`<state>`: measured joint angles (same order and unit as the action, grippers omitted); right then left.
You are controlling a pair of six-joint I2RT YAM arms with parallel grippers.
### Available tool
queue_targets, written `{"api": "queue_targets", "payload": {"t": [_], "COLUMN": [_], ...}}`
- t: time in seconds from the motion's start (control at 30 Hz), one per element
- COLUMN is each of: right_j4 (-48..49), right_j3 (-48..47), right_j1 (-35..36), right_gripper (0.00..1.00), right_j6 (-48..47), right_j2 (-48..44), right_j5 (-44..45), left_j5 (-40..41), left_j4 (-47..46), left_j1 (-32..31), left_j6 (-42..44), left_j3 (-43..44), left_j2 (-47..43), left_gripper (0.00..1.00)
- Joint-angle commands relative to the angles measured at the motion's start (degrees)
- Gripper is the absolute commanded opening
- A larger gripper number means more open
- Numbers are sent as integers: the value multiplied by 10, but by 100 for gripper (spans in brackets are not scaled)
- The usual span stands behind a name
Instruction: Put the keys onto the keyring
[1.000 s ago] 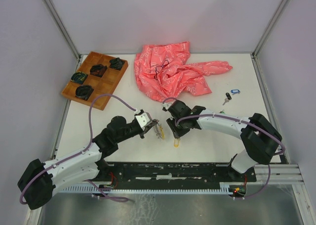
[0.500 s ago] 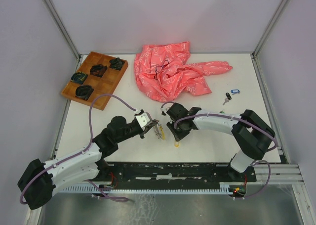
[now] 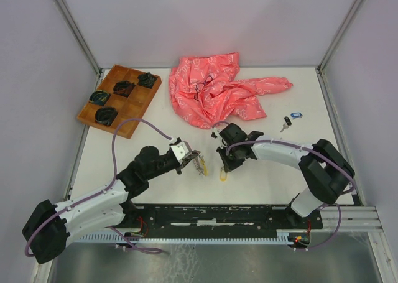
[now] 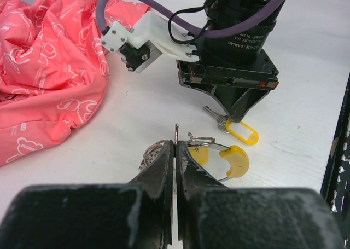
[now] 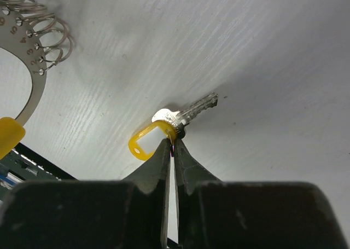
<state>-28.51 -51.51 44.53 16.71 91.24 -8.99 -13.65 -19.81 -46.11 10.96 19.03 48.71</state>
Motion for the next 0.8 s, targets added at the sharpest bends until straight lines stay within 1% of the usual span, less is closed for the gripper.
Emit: {"api": "queue_targets", "payload": {"t": [0.0, 0.17, 0.27, 0.43, 0.6, 0.77], "right_j4": [38, 53, 53, 48, 51, 56], "right_j3": [11, 26, 30, 37, 43, 47], "right_j1": [-1, -1, 0, -1, -1, -1], "right_gripper": [12, 17, 22, 26, 27, 26], "right_j6": [12, 19, 19, 15, 11, 8], "right_j2": [-7, -4, -16, -45, -61, -50], "right_j5": [-15, 4, 8, 12, 9, 7], "left_j5": [-5, -7, -7, -8, -9, -10], "left_j4": [-35, -35, -35, -35, -33, -32], "left_j1": [-2, -2, -2, -2, -2, -2], "left_j6": [20, 20, 20, 19, 19, 20], "left_j3": [11, 13, 13, 13, 14, 14], "left_j2": [-4, 0, 1, 2, 2, 1], "left_gripper": [3, 3, 3, 3, 3, 3]}}
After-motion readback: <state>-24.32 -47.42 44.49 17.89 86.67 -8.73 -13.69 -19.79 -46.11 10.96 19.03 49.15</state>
